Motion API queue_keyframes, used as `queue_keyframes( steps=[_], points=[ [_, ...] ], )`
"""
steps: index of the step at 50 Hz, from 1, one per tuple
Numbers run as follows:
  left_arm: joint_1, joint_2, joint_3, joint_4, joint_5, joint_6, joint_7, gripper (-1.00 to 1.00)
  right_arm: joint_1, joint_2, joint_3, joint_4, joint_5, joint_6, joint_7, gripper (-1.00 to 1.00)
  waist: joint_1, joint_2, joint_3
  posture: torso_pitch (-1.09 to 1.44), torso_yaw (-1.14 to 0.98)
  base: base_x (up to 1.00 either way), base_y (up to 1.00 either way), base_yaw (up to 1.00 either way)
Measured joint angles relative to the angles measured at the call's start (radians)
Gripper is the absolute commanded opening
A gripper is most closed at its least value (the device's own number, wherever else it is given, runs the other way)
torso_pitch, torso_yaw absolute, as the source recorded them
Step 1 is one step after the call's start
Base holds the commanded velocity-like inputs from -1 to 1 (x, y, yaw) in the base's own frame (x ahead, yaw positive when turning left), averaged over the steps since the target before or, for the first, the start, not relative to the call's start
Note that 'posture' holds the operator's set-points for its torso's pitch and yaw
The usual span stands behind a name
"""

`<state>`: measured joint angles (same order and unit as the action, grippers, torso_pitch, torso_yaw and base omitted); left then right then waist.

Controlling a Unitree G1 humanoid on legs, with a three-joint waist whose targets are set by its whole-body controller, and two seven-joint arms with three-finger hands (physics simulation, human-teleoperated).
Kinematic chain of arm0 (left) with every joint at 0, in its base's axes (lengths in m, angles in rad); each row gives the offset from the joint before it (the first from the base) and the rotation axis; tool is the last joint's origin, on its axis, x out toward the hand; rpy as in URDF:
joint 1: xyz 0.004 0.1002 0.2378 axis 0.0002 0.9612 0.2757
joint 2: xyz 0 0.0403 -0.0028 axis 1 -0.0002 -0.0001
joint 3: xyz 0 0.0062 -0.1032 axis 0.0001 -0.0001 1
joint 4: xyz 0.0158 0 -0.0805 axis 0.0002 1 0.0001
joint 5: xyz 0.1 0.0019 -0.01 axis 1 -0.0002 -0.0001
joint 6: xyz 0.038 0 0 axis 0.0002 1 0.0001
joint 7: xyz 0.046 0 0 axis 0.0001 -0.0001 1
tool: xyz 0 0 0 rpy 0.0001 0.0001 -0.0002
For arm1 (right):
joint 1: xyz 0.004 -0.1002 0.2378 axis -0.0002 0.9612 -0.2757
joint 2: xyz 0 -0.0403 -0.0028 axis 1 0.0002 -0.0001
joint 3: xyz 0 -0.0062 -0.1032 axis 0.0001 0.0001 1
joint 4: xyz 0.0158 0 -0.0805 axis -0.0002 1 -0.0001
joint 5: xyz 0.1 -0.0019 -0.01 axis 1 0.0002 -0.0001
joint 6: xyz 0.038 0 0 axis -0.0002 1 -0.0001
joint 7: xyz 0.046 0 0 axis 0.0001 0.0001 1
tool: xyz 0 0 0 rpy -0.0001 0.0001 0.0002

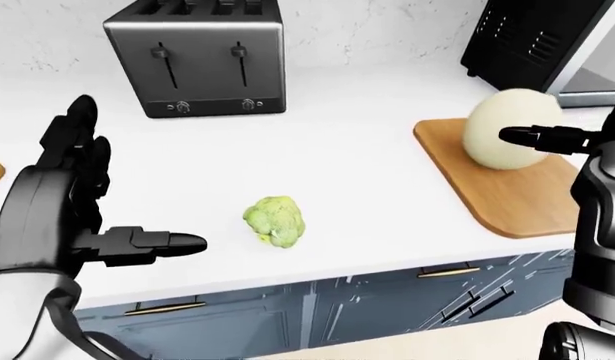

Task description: Place the broccoli and the cantaloupe on separate cutting boards.

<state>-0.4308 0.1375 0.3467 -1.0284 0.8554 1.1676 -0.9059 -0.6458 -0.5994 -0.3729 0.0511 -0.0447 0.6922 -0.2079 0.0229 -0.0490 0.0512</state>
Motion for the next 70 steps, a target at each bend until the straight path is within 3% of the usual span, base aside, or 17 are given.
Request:
queue_keyframes(
  steps=[10,23,32,37,42,48,53,57,61,66,70],
  points=[
    [0.001,0.016,-0.010,-0.001,-0.025,0.014,0.020,1.00,-0.037,-0.028,0.003,-0.096,-0.003,0.079,0.022,1.00,0.001,0.006,0.000,0.00,0.00,0.00,0.00,0.00],
    [0.032,0.027,-0.029,0.001,-0.152,0.026,0.140,1.00,-0.067,-0.028,0.027,-0.459,-0.044,0.301,0.167,1.00,-0.002,0.003,-0.002,0.00,0.00,0.00,0.00,0.00],
    [0.060,0.045,-0.064,0.001,-0.250,0.028,0.228,1.00,-0.111,-0.013,0.004,-0.788,0.026,0.543,0.305,1.00,-0.001,0.012,-0.001,0.00,0.00,0.00,0.00,0.00],
    [0.059,0.062,-0.057,0.004,-0.284,0.037,0.252,1.00,-0.146,0.049,-0.018,-0.917,0.085,0.667,0.326,1.00,-0.006,0.016,0.002,0.00,0.00,0.00,0.00,0.00],
    [0.048,0.073,-0.071,0.001,-0.301,0.047,0.267,1.00,-0.208,0.087,-0.006,-1.013,0.159,0.806,0.343,1.00,-0.006,0.025,0.005,0.00,0.00,0.00,0.00,0.00],
    [0.039,0.082,-0.072,0.003,-0.342,0.047,0.290,1.00,-0.260,0.187,0.020,-1.098,0.212,0.916,0.355,1.00,-0.010,0.030,0.006,0.00,0.00,0.00,0.00,0.00],
    [0.044,0.083,-0.079,0.001,-0.363,0.040,0.306,1.00,-0.245,0.312,0.052,-1.093,0.366,0.898,0.216,1.00,-0.011,0.039,0.005,0.00,0.00,0.00,0.00,0.00],
    [0.059,0.085,-0.083,-0.001,-0.383,0.035,0.327,1.00,-0.103,0.277,0.117,-1.090,0.685,0.805,-0.054,1.00,-0.007,0.039,0.000,0.00,0.00,0.00,0.00,0.00],
    [0.066,0.091,-0.078,0.005,-0.405,0.037,0.349,1.00,-0.072,0.215,0.137,-1.084,0.982,0.755,-0.295,1.00,-0.008,0.040,-0.001,0.00,0.00,0.00,0.00,0.00],
    [0.074,0.088,-0.076,0.002,-0.417,0.027,0.356,1.00,-0.076,0.211,0.216,-1.097,1.038,0.742,-0.365,1.00,-0.011,0.033,-0.006,0.00,0.00,0.00,0.00,0.00],
    [0.081,0.083,-0.066,0.004,-0.420,0.018,0.350,1.00,-0.103,0.232,0.200,-1.094,1.066,0.782,-0.384,1.00,-0.009,0.030,-0.006,0.00,0.00,0.00,0.00,0.00]
  ],
)
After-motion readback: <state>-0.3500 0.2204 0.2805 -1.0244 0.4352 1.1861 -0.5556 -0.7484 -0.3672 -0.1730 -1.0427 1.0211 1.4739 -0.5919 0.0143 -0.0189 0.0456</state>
